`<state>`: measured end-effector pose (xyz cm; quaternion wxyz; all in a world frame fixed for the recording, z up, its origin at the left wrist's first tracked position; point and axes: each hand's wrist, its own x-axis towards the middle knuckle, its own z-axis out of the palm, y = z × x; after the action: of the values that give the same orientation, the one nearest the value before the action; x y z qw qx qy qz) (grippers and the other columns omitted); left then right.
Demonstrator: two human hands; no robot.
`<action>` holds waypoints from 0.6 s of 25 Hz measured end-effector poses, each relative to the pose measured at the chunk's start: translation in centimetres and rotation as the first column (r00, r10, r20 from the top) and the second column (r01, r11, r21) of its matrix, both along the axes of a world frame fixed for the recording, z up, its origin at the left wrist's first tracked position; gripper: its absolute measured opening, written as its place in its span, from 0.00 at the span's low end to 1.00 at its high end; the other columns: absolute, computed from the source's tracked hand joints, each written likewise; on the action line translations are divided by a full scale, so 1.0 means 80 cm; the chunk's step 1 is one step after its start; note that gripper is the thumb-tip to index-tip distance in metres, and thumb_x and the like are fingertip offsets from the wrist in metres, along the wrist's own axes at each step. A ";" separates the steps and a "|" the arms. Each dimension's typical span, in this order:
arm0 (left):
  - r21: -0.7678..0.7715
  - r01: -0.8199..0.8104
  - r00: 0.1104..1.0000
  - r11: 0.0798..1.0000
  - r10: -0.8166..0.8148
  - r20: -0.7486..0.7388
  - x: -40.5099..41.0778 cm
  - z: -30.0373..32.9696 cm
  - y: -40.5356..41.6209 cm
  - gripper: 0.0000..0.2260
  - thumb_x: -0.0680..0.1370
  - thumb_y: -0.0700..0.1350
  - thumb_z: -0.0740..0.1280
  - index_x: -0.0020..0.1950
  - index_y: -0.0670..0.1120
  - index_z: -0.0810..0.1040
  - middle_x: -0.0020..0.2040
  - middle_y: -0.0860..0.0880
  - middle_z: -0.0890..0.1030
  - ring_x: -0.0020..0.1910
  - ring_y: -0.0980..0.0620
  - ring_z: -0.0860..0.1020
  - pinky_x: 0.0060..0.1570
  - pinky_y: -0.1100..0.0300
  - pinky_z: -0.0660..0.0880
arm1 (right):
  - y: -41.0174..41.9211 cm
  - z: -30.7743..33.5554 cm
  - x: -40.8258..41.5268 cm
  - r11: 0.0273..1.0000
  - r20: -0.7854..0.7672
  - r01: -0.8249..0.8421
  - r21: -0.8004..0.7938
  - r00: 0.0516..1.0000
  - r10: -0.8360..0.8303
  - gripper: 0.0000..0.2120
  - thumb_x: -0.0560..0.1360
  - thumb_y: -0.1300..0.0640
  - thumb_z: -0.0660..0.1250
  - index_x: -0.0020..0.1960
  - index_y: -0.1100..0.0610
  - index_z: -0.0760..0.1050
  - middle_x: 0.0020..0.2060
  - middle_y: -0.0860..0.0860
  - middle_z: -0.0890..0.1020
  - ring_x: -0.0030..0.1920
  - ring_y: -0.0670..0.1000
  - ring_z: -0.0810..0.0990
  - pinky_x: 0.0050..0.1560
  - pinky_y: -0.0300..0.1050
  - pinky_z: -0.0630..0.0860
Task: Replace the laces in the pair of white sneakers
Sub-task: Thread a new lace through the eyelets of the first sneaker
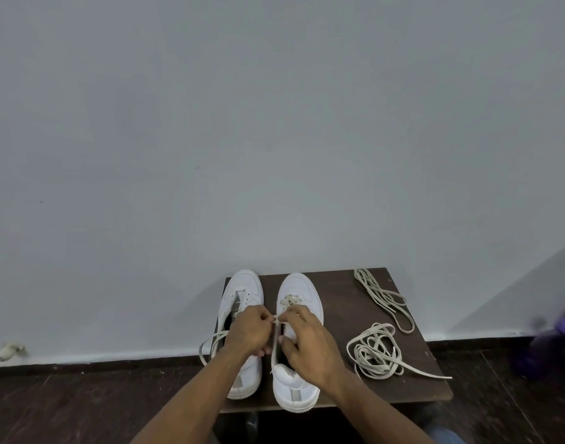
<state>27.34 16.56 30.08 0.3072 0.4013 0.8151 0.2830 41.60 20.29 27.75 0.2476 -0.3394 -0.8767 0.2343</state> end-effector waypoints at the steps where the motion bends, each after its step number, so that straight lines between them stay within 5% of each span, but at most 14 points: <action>1: 0.008 0.005 0.997 1.000 -0.004 -0.078 0.000 -0.002 0.001 0.10 0.78 0.39 0.56 0.44 0.48 0.75 0.37 0.45 0.83 0.35 0.46 0.83 0.35 0.56 0.80 | -0.006 -0.003 0.008 0.987 0.004 -0.043 0.155 0.999 0.043 0.08 0.74 0.52 0.62 0.51 0.51 0.76 0.53 0.45 0.77 0.50 0.49 0.77 0.46 0.46 0.75; 4: 0.100 -0.067 0.990 0.993 0.078 -0.116 -0.004 -0.004 0.001 0.10 0.74 0.39 0.56 0.40 0.51 0.73 0.39 0.49 0.81 0.42 0.44 0.82 0.44 0.50 0.79 | -0.029 -0.010 0.024 0.942 0.243 -0.235 0.239 0.954 0.176 0.13 0.75 0.45 0.60 0.52 0.52 0.75 0.46 0.50 0.81 0.47 0.54 0.78 0.50 0.51 0.72; 7: 0.283 -0.346 0.927 0.895 0.279 0.252 -0.006 0.028 0.001 0.11 0.78 0.37 0.55 0.40 0.45 0.74 0.39 0.45 0.82 0.42 0.44 0.82 0.41 0.52 0.76 | -0.034 -0.016 0.028 0.943 0.386 -0.284 0.171 0.900 0.202 0.17 0.77 0.46 0.59 0.63 0.53 0.69 0.51 0.55 0.81 0.52 0.58 0.77 0.58 0.51 0.66; 11: 0.294 -0.710 0.487 0.640 0.144 0.861 -0.024 0.117 0.008 0.14 0.80 0.35 0.51 0.40 0.44 0.71 0.32 0.46 0.78 0.32 0.49 0.79 0.38 0.57 0.77 | -0.037 -0.011 0.025 0.959 0.383 -0.263 0.103 0.901 0.205 0.17 0.78 0.47 0.60 0.64 0.52 0.68 0.53 0.56 0.81 0.53 0.58 0.76 0.61 0.50 0.65; 13: 0.316 -0.794 0.345 0.520 -0.043 0.938 -0.033 0.167 0.004 0.15 0.78 0.34 0.48 0.37 0.46 0.67 0.25 0.50 0.69 0.21 0.55 0.68 0.28 0.65 0.72 | -0.036 -0.014 0.026 0.961 0.388 -0.260 0.094 0.899 0.205 0.17 0.78 0.47 0.60 0.64 0.53 0.68 0.53 0.56 0.80 0.54 0.57 0.76 0.62 0.50 0.65; 15: 0.369 -0.826 0.323 0.427 -0.179 0.929 -0.040 0.215 -0.005 0.14 0.78 0.35 0.48 0.37 0.47 0.66 0.23 0.53 0.64 0.18 0.58 0.60 0.20 0.70 0.63 | -0.035 -0.012 0.026 0.964 0.383 -0.250 0.092 0.902 0.197 0.17 0.78 0.47 0.60 0.64 0.53 0.68 0.53 0.55 0.80 0.54 0.57 0.76 0.61 0.49 0.64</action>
<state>24.13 16.13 47.29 0.3722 0.0618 0.3393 0.8617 43.67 17.50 26.77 0.0721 -0.2563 -0.9549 0.1313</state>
